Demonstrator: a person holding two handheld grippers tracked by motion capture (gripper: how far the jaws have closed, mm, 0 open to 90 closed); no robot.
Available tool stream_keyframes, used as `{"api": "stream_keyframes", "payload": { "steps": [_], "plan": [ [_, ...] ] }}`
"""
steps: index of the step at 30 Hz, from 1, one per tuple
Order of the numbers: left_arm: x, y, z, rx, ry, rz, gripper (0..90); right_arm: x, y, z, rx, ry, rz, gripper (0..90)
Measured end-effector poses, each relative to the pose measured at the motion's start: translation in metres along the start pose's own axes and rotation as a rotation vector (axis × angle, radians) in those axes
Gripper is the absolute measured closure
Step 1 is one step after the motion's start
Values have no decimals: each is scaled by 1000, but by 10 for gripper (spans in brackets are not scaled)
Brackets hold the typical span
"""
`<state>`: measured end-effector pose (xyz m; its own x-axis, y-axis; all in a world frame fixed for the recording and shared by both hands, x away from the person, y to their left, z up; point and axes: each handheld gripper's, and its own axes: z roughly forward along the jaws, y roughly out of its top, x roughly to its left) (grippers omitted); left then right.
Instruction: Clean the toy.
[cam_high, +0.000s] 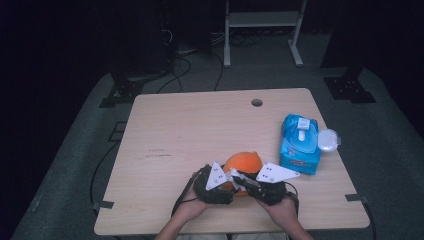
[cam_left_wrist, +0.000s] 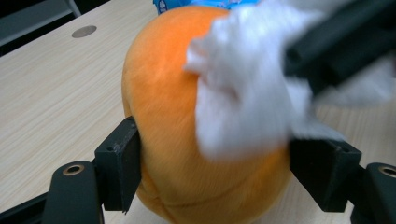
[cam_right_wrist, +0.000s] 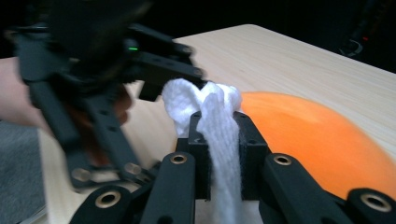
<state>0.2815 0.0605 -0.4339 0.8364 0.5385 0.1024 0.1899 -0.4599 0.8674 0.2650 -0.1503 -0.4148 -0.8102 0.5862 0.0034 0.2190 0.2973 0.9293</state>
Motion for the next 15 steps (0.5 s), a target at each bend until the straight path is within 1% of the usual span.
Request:
{"api": "stream_keyframes", "payload": {
  "steps": [2,4,5,6,7,8,9,10,11,12,13,14,15],
  "plan": [
    [4,-1,-1,-10,-14,-34,218,-10,-1,-5,-8,-15,29,787],
    [8,-1,-1,-30,-28,-92,170,-16,-5,-8,-6,-12,72,787],
    [10,-2,0,-38,-36,-129,151,-17,-7,-9,-9,-8,89,786],
    [12,-2,0,-44,-50,-174,149,-17,-7,-9,-9,-6,91,786],
    [14,-2,1,-38,-60,-213,150,-16,-7,-9,-5,-4,88,787],
    [15,-2,1,-26,-64,-239,165,-15,-6,-8,-3,-7,77,787],
    [16,-2,0,-11,-62,-251,201,-13,-5,-8,4,-23,60,787],
    [15,-1,0,-10,-58,-240,233,-7,-1,-7,11,-50,19,787],
    [13,1,-1,-9,-50,-208,252,-3,1,-7,16,-51,-6,787],
    [8,2,-1,-10,-44,-164,267,3,4,-5,24,-32,-24,788],
    [3,4,-1,-2,-32,-102,276,9,6,-2,30,-18,-43,788],
    [-2,5,-1,3,-24,-52,283,13,8,1,38,-16,-64,788],
    [-5,6,-1,2,-18,-28,286,15,9,3,44,-14,-78,789]
  ]
}}
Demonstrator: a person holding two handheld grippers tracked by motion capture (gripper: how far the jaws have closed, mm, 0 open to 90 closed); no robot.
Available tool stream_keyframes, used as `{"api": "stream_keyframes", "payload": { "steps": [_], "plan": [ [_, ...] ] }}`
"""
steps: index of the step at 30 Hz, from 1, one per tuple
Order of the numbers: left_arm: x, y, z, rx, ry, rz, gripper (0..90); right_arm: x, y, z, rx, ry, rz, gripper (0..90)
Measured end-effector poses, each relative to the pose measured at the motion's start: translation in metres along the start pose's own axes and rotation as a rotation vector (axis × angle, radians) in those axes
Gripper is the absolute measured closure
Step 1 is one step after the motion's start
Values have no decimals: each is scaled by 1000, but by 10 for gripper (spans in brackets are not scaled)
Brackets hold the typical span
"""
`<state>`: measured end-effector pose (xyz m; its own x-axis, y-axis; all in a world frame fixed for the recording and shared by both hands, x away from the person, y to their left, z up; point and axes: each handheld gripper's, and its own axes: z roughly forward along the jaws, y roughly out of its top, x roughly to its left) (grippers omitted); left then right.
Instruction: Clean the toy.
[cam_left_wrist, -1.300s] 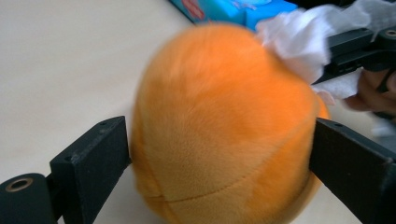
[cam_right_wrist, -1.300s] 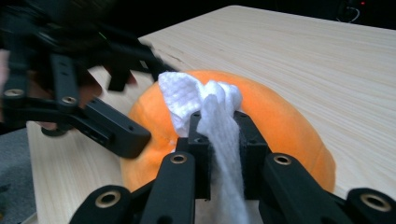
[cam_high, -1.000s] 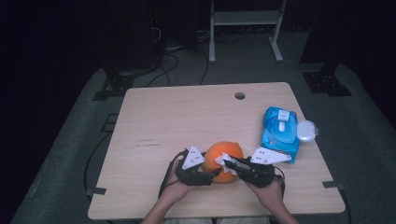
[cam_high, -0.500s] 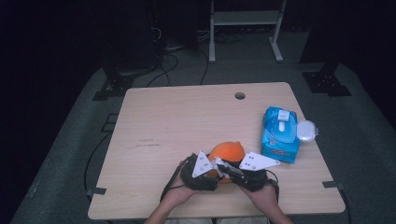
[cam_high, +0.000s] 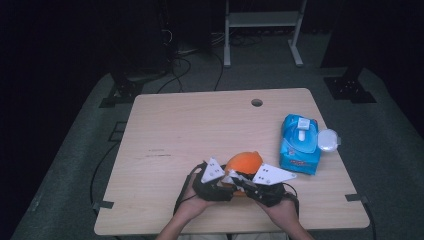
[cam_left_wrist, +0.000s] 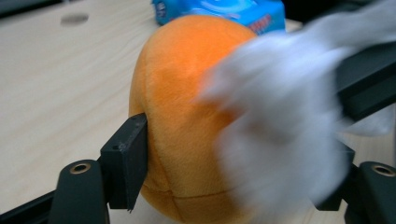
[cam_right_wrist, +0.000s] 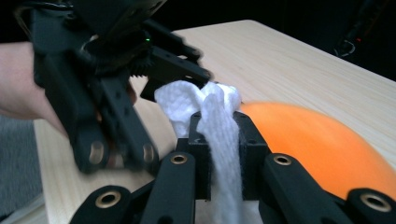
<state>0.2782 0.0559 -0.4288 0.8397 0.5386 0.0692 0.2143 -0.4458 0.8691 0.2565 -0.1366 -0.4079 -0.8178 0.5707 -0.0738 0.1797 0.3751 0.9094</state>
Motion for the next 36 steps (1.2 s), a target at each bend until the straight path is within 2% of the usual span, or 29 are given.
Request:
{"api": "stream_keyframes", "payload": {
  "steps": [1,3,6,7,8,9,11,12,13,14,16,19,20,22,23,25,26,27,28,30,31,33,36],
  "plan": [
    [0,0,-1,-3,-4,6,289,-2,0,0,4,-4,0,790],
    [2,-2,-1,-8,-17,4,293,-13,-1,-6,-13,-16,36,790],
    [3,-3,-1,-17,-24,-13,277,-27,-4,-16,-21,-58,82,789],
    [5,-3,-1,-20,-29,-37,252,-32,-5,-19,-18,-65,97,789],
    [8,-2,0,-24,-40,-81,224,-36,-8,-20,-14,-59,123,788],
    [10,-2,0,-29,-50,-104,200,-38,-11,-21,-10,-51,150,788],
    [13,-2,1,-25,-53,-130,187,-36,-12,-21,1,-41,144,788],
    [13,-2,1,-19,-52,-126,192,-34,-10,-20,5,-40,131,787],
    [10,-3,1,-23,-43,-100,225,-31,-8,-18,9,-36,120,788],
    [7,-2,0,-20,-30,-56,250,-27,-6,-16,11,-17,119,787],
    [-1,0,0,-12,-15,25,273,-21,-2,-11,14,12,88,787],
    [-7,0,-1,4,3,123,293,-18,2,-10,11,-1,63,788],
    [-7,0,-2,6,0,131,296,-23,3,-12,11,-16,68,788],
    [-7,0,-2,-8,-13,109,282,-32,2,-17,4,-43,100,787],
    [-5,0,-2,-20,-22,83,255,-37,0,-20,5,-50,118,788],
    [2,0,-2,-39,-63,-15,208,-40,-6,-23,3,-55,138,788],
    [5,1,-3,-41,-78,-64,200,-39,-8,-24,4,-51,132,788],
    [7,1,-3,-38,-86,-90,199,-37,-9,-25,8,-50,122,788],
    [8,1,-3,-34,-92,-92,208,-34,-8,-25,8,-49,117,788],
    [4,0,-2,-27,-83,-63,248,-27,-3,-24,14,-34,101,788],
    [1,0,-1,-31,-78,-40,262,-23,-1,-21,11,-17,84,787],
    [-4,2,-1,-18,-64,23,272,-13,2,-13,17,33,86,783],
    [-6,0,-3,-5,-48,76,281,-10,3,-8,29,35,69,785]
  ]
}}
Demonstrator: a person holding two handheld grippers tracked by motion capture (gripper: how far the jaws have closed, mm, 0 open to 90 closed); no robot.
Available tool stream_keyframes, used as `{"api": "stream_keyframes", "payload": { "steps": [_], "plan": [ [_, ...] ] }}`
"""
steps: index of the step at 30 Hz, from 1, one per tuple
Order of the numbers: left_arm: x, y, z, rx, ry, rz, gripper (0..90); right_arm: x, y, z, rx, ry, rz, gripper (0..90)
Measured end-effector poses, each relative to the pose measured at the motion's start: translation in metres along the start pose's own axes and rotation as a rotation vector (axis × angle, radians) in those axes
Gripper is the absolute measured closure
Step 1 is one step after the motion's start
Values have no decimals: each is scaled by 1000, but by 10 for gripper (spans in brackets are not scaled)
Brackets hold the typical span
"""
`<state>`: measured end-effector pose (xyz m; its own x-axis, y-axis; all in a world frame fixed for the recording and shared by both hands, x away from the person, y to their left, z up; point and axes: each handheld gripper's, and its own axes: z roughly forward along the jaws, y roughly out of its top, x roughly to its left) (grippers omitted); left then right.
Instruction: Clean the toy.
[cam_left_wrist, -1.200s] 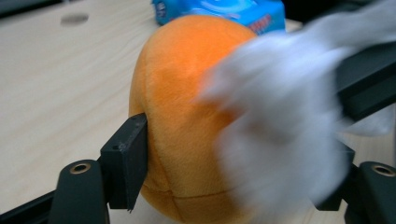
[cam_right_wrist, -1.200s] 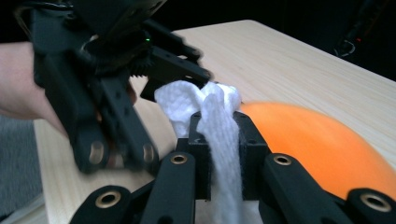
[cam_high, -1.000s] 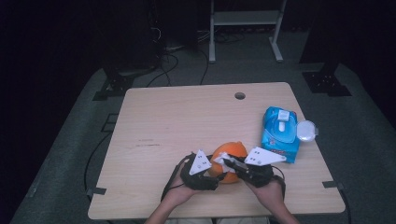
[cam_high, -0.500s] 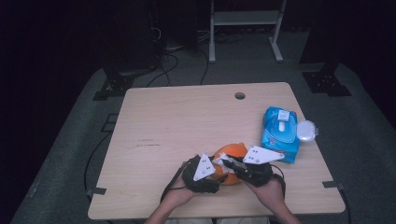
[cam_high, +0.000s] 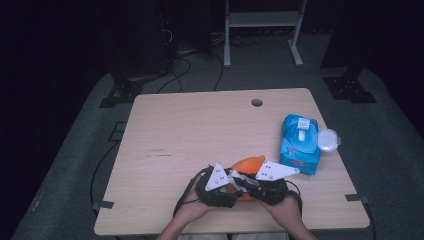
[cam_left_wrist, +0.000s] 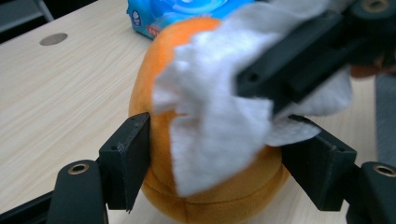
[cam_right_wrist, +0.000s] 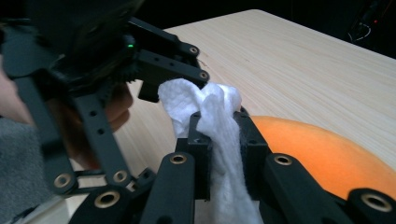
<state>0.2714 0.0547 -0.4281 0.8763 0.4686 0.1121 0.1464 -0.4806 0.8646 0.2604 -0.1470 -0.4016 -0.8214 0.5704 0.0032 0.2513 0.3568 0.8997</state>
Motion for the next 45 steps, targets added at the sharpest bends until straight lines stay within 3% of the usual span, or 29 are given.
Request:
{"api": "stream_keyframes", "payload": {
  "steps": [3,6,9,12,13,14,18,20,21,23,27,29,32,33,36,37,40,45],
  "plan": [
    [2,-2,-1,4,-2,3,289,-12,0,-10,-21,-55,27,785],
    [4,-3,-2,-1,-23,-22,287,-26,-6,-20,-23,-88,82,785],
    [6,0,-1,-16,-42,-84,260,-24,-10,-19,-27,-77,95,784],
    [5,-1,-1,-17,-39,-71,278,-13,-6,-11,-45,17,95,781],
    [6,-1,-2,-12,-36,-70,284,-10,-5,-8,-34,20,75,782],
    [7,-3,-3,-20,-41,-76,295,-9,-4,-7,-27,10,45,782],
    [10,-6,-4,-31,-42,-100,301,-26,-5,-18,-27,-65,65,782],
    [11,-5,-2,-47,-40,-130,237,-35,-12,-22,-35,-49,142,782],
    [10,-4,-1,-51,-32,-150,182,-34,-14,-21,-37,-43,157,782],
    [7,-4,2,-30,-22,-137,171,-24,-11,-15,-26,-25,128,781],
    [7,-7,-1,-19,-10,-93,284,-13,-6,-9,-12,-15,57,781],
    [9,-7,-2,-19,-12,-92,310,-20,-7,-13,-17,-37,70,781],
    [11,-8,-2,-39,-20,-137,280,-34,-13,-20,-12,-99,96,781],
    [11,-6,-1,-47,-18,-157,222,-37,-15,-21,-16,-89,122,782],
    [10,-4,0,-48,-19,-168,145,-25,-14,-16,-29,-60,110,783],
    [10,-5,0,-34,-15,-155,147,-20,-14,-13,-36,-33,100,783],
    [11,-11,-4,-45,-20,-123,251,-17,-12,-11,-14,-49,41,783],
    [15,-12,-3,-54,-35,-150,257,-39,-23,-21,-18,-106,124,783]
  ]
}}
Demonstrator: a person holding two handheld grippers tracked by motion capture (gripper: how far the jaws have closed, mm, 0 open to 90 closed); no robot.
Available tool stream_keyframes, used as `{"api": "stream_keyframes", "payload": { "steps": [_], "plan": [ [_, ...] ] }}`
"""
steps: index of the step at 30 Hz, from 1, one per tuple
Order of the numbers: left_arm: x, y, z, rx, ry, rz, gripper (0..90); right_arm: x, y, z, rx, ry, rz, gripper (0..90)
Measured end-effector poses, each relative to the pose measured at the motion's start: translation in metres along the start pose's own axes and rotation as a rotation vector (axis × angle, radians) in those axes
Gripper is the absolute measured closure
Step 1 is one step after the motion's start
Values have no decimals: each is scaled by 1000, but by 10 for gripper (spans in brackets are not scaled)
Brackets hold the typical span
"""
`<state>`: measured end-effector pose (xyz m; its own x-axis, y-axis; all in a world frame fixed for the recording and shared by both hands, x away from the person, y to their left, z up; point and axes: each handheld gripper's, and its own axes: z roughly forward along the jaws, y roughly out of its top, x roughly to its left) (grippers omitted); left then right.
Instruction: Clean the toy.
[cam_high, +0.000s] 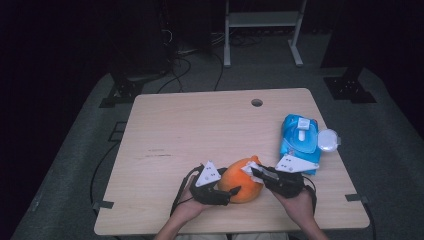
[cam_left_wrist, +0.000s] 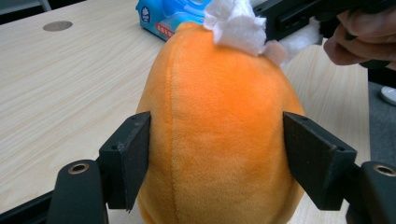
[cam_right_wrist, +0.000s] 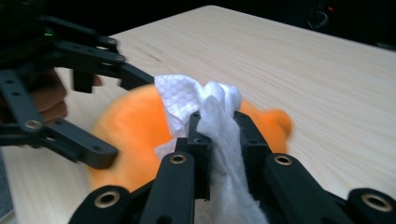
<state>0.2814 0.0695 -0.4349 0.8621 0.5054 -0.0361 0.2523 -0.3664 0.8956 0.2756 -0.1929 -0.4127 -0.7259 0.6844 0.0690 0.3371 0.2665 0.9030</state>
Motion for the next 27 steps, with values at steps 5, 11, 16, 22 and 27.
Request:
{"api": "stream_keyframes", "payload": {
  "steps": [5,11,16,22,27],
  "plan": [
    [-2,5,0,2,24,16,161,20,2,5,-22,81,-13,784],
    [1,-3,-5,29,27,55,329,9,-2,6,-22,54,-14,784],
    [5,0,-4,16,8,-18,195,-6,-8,5,-12,27,62,786],
    [3,-1,-2,5,-6,-9,212,26,-1,9,-25,103,-28,784],
    [1,-3,-3,6,4,9,295,3,-5,7,-34,39,18,784]
  ]
}}
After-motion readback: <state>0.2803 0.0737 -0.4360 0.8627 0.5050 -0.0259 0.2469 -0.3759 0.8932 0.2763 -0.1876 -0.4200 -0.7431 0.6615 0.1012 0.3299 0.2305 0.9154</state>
